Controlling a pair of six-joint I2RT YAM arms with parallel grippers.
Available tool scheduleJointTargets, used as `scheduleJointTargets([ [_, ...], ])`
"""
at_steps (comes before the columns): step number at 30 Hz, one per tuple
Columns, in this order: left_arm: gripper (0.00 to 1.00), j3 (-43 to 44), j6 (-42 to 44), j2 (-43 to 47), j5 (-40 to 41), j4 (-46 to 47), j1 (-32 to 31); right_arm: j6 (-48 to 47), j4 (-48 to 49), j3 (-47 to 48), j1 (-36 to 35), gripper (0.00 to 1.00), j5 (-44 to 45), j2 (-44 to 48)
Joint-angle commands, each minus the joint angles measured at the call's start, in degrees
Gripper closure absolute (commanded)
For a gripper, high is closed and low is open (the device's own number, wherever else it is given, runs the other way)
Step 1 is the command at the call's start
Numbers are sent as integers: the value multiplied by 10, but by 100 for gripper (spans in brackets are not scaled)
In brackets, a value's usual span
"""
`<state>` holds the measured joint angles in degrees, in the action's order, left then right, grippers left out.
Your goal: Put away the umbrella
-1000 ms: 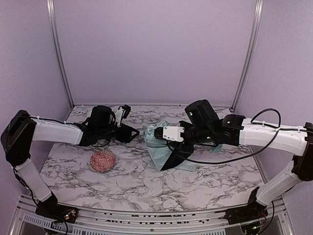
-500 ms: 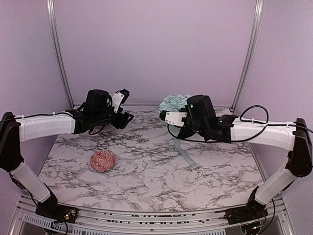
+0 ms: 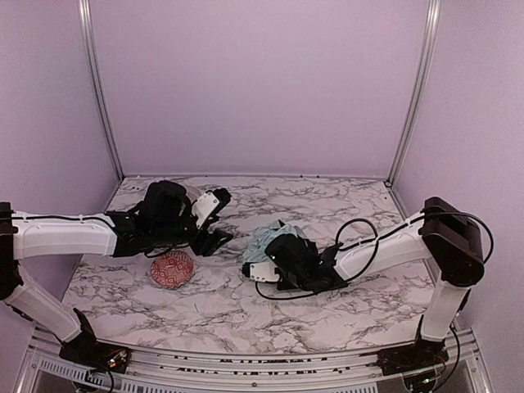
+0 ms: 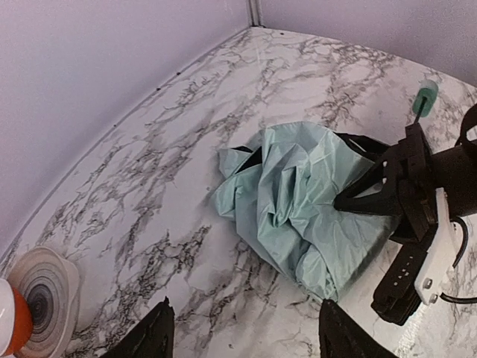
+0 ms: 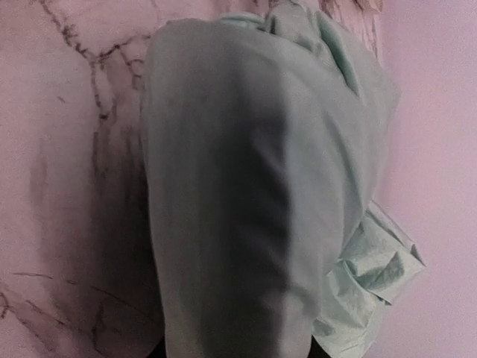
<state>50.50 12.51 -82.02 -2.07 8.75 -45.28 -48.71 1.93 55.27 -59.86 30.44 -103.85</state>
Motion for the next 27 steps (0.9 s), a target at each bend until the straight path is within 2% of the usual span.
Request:
scheduleJointTargets([
  [1, 34, -35, 40, 22, -55, 21, -25, 103, -39, 8, -31, 100, -41, -7],
  [4, 34, -58, 45, 34, -82, 26, -31, 129, -85, 14, -46, 100, -89, -11],
  [10, 35, -82, 64, 45, -127, 18, -47, 185, -224, 40, -40, 100, -331, -12],
  [16, 40, -124, 83, 91, -149, 22, -64, 243, -354, 105, 9, 100, -541, -73],
  [21, 48, -167, 127, 157, -126, 33, -106, 263, -398, 121, 41, 100, -610, -110],
  [25, 52, -189, 198, 183, -67, 32, -171, 269, -432, 137, 48, 100, -662, -134],
  [27, 50, -197, 238, 183, -45, 32, -199, 272, -446, 144, 51, 100, -677, -146],
])
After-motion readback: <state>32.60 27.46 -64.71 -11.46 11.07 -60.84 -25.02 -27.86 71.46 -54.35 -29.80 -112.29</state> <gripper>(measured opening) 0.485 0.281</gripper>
